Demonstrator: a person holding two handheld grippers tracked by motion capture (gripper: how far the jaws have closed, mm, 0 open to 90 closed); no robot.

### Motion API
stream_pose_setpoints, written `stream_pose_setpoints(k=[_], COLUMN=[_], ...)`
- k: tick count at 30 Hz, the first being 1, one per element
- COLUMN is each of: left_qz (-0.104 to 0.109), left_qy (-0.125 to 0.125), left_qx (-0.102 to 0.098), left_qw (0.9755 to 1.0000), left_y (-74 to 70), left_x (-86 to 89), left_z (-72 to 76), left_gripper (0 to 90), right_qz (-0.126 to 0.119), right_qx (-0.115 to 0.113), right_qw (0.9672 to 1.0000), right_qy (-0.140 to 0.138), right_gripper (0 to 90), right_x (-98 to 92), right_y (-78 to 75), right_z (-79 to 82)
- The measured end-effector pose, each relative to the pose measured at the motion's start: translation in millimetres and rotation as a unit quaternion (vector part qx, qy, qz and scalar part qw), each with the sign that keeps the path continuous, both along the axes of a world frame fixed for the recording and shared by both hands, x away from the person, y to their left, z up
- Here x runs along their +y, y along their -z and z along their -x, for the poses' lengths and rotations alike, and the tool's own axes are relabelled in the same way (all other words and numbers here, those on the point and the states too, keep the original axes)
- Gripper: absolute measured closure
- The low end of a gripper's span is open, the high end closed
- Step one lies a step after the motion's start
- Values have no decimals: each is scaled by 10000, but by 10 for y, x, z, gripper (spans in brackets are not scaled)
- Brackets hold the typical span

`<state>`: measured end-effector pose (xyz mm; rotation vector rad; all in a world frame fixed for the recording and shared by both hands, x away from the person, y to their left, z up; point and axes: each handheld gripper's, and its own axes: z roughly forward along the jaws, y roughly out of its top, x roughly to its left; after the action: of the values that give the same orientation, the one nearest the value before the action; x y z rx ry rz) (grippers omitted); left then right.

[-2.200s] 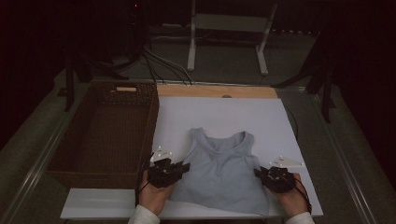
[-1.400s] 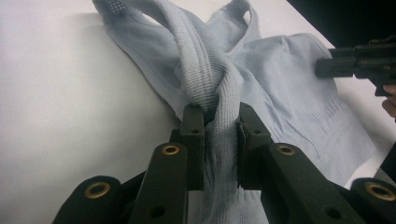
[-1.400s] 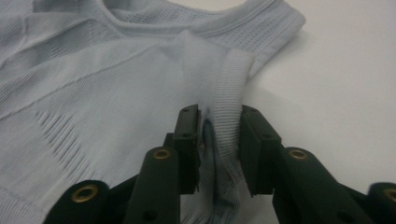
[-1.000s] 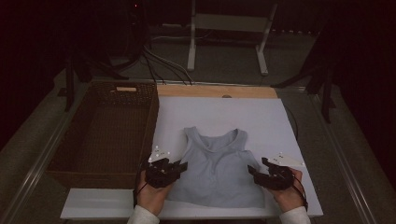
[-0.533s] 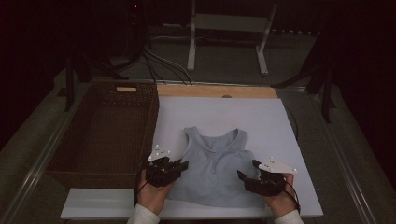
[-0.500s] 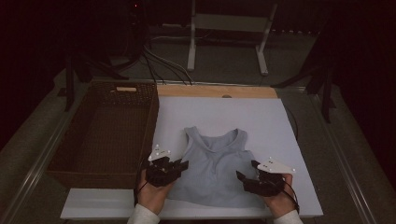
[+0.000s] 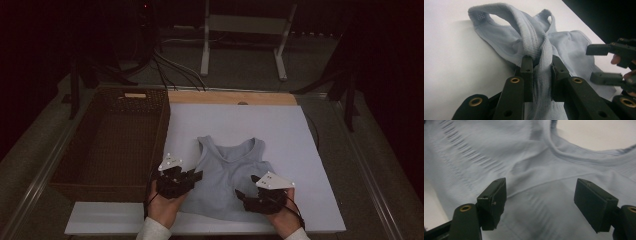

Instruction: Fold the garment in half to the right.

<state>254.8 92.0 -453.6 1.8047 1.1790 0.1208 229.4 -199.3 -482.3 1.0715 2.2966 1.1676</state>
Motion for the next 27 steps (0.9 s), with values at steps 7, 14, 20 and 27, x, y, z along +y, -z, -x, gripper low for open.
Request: stream_pose_setpoints(k=[7,14,20,27], left_qz=[13,70,108,160], left_qy=[17,59,157,237], left_qx=[-24,-68,-112,-161], left_qw=[10000,9999,9998,9995], left_y=[-38,-76,-121,-154], left_x=[-17,-69,-141,-219], left_z=[-2,1,-8,-21], left_gripper=[767,767,767,766], right_qz=[266,445,513,518], right_qx=[23,85,216,317], right_qw=[9995,9987,9981,9978], right_qy=[-190,-251,-279,-276], right_gripper=[260,260,265,270], right_x=[154,195,221,208], right_y=[71,129,181,183], right_z=[14,-3,-32,-41])
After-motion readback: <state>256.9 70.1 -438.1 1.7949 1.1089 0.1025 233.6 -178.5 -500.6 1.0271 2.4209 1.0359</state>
